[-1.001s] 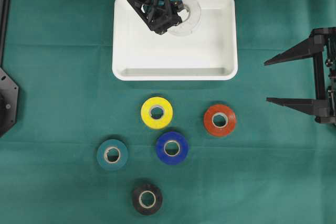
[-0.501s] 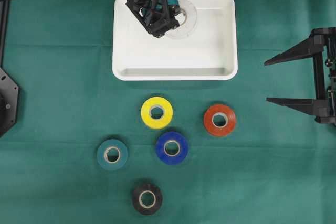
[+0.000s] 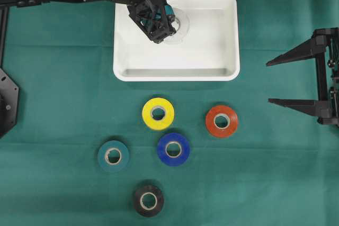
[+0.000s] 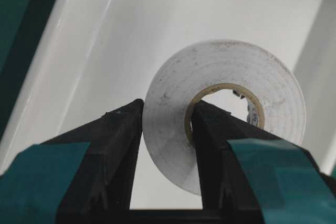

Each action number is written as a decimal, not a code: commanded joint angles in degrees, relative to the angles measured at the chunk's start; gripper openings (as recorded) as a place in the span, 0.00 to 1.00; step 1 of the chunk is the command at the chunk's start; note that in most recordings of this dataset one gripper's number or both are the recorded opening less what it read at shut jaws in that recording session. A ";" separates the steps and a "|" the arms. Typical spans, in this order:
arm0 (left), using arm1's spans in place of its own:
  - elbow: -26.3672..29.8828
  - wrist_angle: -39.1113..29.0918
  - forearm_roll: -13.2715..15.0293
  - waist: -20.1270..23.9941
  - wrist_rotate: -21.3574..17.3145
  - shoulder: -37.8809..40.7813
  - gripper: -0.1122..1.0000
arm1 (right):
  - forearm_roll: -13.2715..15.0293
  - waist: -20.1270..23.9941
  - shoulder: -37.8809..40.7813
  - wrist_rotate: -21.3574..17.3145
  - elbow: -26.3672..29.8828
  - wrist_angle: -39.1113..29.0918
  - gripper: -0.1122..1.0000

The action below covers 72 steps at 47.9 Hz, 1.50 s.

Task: Pick up the tape from a random location and place it into the white case.
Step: 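Carry the white roll over the white tray and lower it inside, then open the left gripper to release the white roll in the tray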

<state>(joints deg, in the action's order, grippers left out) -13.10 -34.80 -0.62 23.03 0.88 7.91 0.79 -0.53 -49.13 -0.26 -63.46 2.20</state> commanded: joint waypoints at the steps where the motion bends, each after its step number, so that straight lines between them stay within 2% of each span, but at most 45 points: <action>1: 0.18 2.11 -0.09 0.70 0.09 -0.70 0.32 | 0.18 0.00 0.44 0.00 1.32 0.26 0.92; 29: -0.62 5.89 0.00 1.32 0.09 8.88 0.32 | 0.79 -0.18 0.88 0.09 1.23 0.26 0.92; 60: -0.09 6.86 0.44 0.88 0.09 9.32 0.33 | 1.58 -0.62 0.79 0.09 1.14 0.26 0.92; 62: -0.18 6.94 0.44 0.70 0.09 9.23 0.38 | 1.58 -0.79 0.79 0.09 1.14 0.26 0.92; 69: -0.44 7.12 0.35 0.53 0.00 9.14 0.77 | 1.67 -1.14 0.79 0.09 1.14 0.26 0.92; 72: -0.79 7.56 0.35 0.70 -0.18 9.05 0.90 | 1.58 -1.14 0.79 0.09 1.14 0.26 0.92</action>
<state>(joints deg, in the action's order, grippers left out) -14.41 -28.04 -0.26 23.47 0.88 18.28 2.37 -1.58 -48.52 -0.26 -63.46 2.20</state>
